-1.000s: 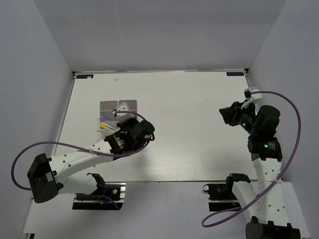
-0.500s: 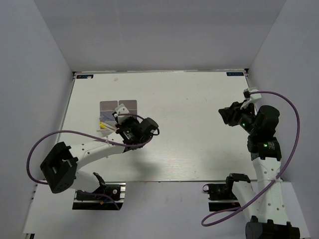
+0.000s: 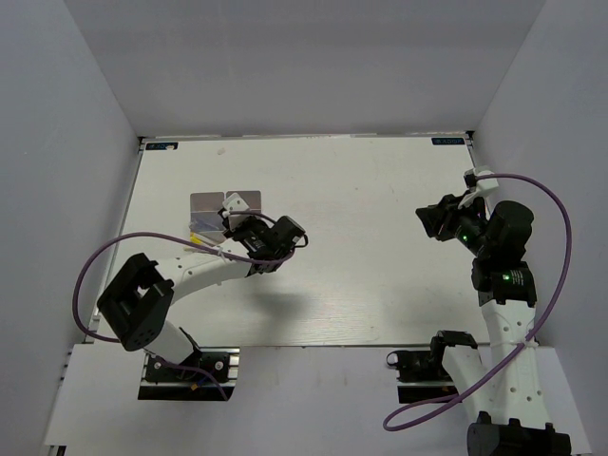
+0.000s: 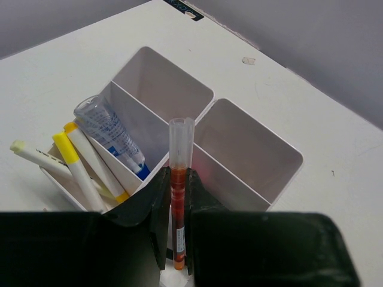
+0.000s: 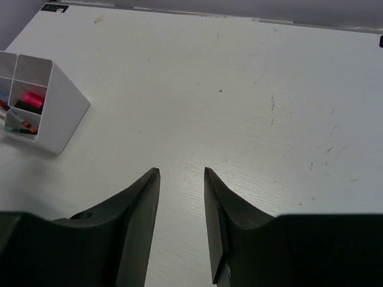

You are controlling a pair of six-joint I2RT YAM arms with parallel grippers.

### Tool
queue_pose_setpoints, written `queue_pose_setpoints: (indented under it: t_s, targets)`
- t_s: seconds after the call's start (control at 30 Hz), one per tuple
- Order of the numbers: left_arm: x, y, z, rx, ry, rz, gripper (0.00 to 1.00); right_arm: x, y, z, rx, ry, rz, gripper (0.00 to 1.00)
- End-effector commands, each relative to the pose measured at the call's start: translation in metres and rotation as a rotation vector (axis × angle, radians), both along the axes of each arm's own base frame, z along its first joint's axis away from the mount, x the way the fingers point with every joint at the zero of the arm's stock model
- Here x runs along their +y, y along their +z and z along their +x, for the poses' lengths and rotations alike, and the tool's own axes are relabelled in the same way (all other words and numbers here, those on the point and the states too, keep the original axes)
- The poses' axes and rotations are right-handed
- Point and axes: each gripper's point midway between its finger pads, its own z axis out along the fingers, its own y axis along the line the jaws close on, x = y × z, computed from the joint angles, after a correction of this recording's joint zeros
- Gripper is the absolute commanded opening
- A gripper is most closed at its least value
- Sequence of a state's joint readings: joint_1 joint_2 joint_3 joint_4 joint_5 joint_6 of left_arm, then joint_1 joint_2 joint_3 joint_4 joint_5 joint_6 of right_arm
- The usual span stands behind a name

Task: Sort the stationery into containers
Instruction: Place the pen in the storage box, then reset both arms

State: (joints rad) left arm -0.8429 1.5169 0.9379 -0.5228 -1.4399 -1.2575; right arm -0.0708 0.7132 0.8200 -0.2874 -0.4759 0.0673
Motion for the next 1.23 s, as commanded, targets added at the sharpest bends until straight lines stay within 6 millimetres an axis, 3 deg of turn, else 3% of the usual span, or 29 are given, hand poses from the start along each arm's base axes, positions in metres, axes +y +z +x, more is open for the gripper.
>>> queue_pose_setpoints:
  t_s: [0.0, 0.03, 0.07, 0.17, 0.23, 0.43, 0.53, 0.57, 0.63, 0.67, 0.7, 0.77, 0.8, 0.83, 0.87, 0.97, 1.2]
  targets:
    - [0.005, 0.016, 0.002, -0.089, 0.043, -0.03, 0.08, 0.0, 0.006, 0.003, -0.044, 0.014, -0.009, 0.42]
    - [0.005, 0.016, 0.003, -0.095, 0.044, -0.039, 0.15, 0.001, 0.006, 0.003, -0.042, 0.017, -0.007, 0.42]
    - [0.007, 0.011, 0.0, -0.074, 0.039, -0.027, 0.32, 0.001, 0.006, 0.002, -0.042, 0.019, -0.005, 0.44]
    - [0.005, 0.007, 0.0, -0.053, 0.029, -0.037, 0.58, 0.002, 0.006, 0.002, -0.046, 0.028, -0.007, 0.47]
    - [0.003, 0.006, 0.0, -0.031, 0.02, -0.044, 0.67, 0.003, 0.007, 0.002, -0.046, 0.033, -0.009, 0.48]
    - [-0.008, 0.017, -0.006, -0.004, -0.027, -0.067, 0.77, 0.003, 0.007, 0.0, -0.055, 0.04, -0.014, 0.5]
    - [-0.012, 0.031, -0.009, 0.017, -0.058, -0.137, 0.81, 0.008, 0.003, -0.002, -0.054, 0.081, -0.022, 0.6]
    - [-0.014, 0.04, -0.01, 0.042, -0.079, -0.132, 0.82, 0.01, 0.004, -0.002, -0.061, 0.093, -0.024, 0.72]
    - [-0.031, 0.05, -0.009, 0.115, -0.193, -0.151, 0.9, 0.016, -0.002, -0.004, -0.045, 0.137, -0.021, 0.87]
    - [-0.035, 0.054, -0.011, 0.219, -0.302, -0.014, 0.92, 0.016, -0.004, -0.005, -0.057, 0.155, -0.046, 0.9]
    - [-0.074, 0.062, -0.004, 0.212, -0.51, -0.082, 0.99, 0.018, -0.005, -0.005, -0.056, 0.172, -0.055, 0.9]
    - [-0.091, 0.076, -0.018, 0.214, -0.77, 0.007, 0.99, 0.017, -0.01, -0.001, -0.035, 0.171, -0.063, 0.9]
    - [-0.122, 0.088, -0.029, 0.169, -0.977, -0.039, 0.99, 0.015, -0.011, 0.001, -0.029, 0.16, -0.067, 0.9]
    - [-0.128, 0.088, -0.039, 0.162, -1.063, -0.028, 0.99, 0.011, -0.011, 0.005, -0.025, 0.138, -0.072, 0.9]
    - [-0.137, 0.106, -0.055, 0.124, -1.192, -0.012, 0.99, 0.011, -0.011, 0.006, -0.028, 0.136, -0.076, 0.9]
    - [-0.135, 0.122, -0.071, 0.122, -1.277, 0.03, 0.99, 0.003, -0.006, 0.014, -0.049, 0.077, -0.079, 0.9]
    - [-0.096, 0.141, -0.084, 0.075, -1.229, 0.093, 0.99, -0.008, 0.001, 0.021, -0.13, 0.007, -0.097, 0.9]
